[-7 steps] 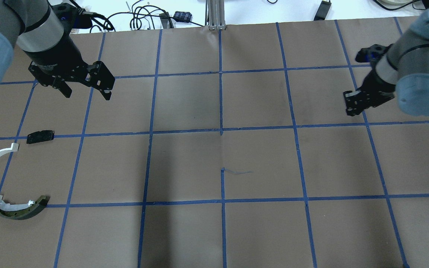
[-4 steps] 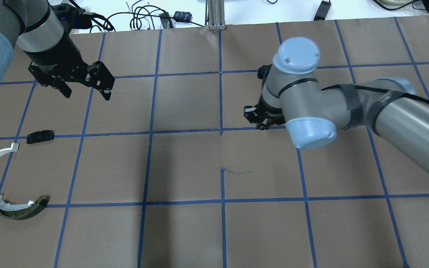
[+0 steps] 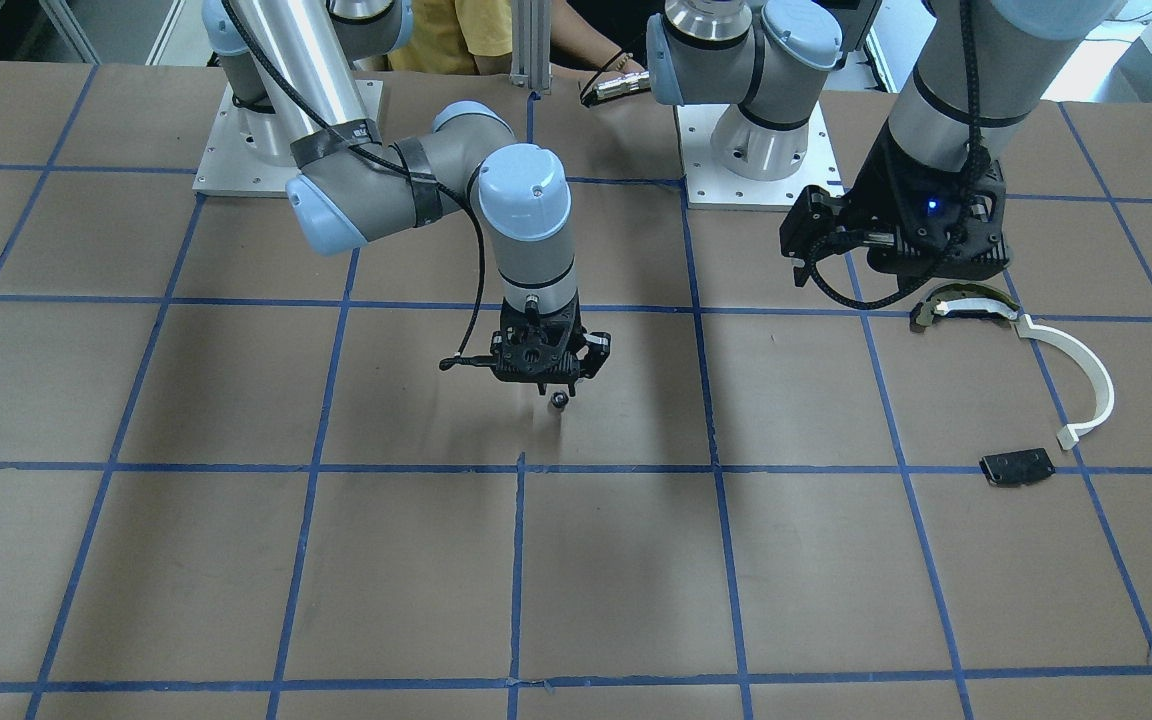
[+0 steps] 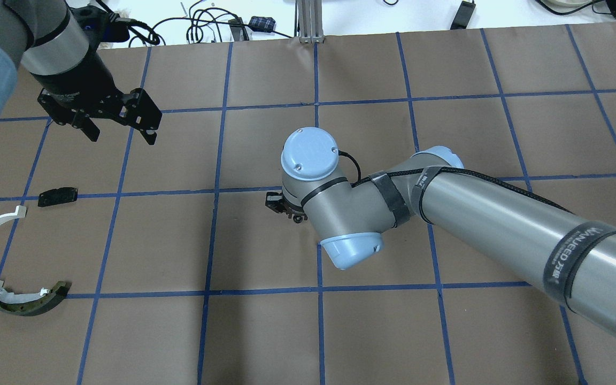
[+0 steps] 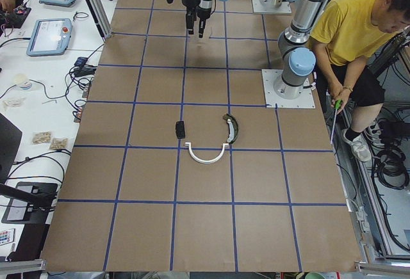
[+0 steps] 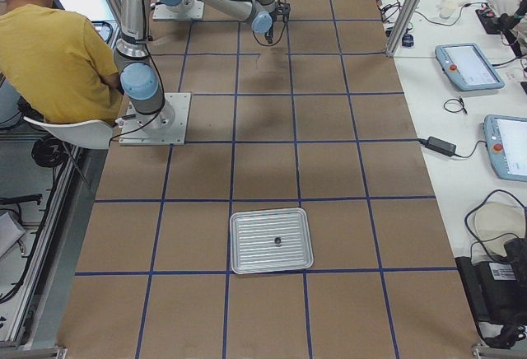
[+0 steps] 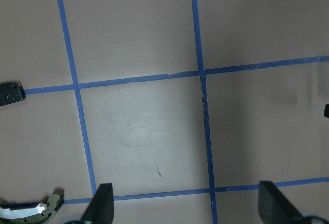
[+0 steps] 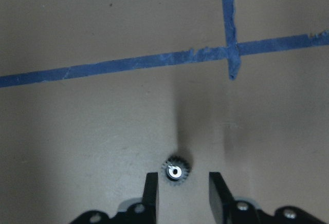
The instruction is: Place bearing gear from tray to pile
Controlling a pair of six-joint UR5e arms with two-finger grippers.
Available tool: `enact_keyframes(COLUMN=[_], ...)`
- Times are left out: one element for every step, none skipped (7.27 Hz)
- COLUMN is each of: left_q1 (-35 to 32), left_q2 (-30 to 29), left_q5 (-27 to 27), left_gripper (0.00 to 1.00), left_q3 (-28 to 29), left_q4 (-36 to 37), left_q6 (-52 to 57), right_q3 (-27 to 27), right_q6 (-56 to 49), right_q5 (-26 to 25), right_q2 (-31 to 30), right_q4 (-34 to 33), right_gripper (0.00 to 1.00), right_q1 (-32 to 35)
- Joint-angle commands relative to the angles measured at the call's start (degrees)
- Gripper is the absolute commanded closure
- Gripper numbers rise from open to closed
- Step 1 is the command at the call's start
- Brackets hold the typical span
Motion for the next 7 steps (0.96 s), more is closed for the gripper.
enact_keyframes(left_q1=[0.0,0.0,-0.1,-0.3,-3.3,-9.0,-11.8], left_q2=[-0.4,-0.9,-1.4,-2.7,-3.9,-5.2,-7.7], left_q5=[0.0,-0.1,0.0,-0.9,-1.8,-1.4,-1.9], left_gripper=[0.0,0.0,0.0,0.0,0.0,0.0,0.01], left_q3=[0.1,0.0,-0.2,-0.4,-1.9,-3.7,-5.9], left_q4=[-0.1,-0.1,0.2,2.6,3.4,6.4,11.3], left_q6=[0.0,-0.1,-1.1,-1.2,-2.0,-2.2,-2.6], right_q3=[-0.8,-2.4,-4.1,-4.1,-4.0,-4.0,-3.9], right_q6=[-8.7,-14.3,-25.7,-33.8,-44.5,-54.2,-64.6], right_q5=[-0.8,-0.7,-0.2,-0.8,-1.6,-5.8,-5.6], right_q2=[-0.3,-3.5,-7.6,-12.8,-16.0,-16.5,-16.0], right_q4=[0.2,5.1,15.1,22.9,27.7,28.0,27.3], right_gripper=[0.0,0.0,0.0,0.0,0.0,0.0,0.0], right_q1=[-2.0,-7.9,-16.7,-25.1,-34.6,-44.8,-53.9])
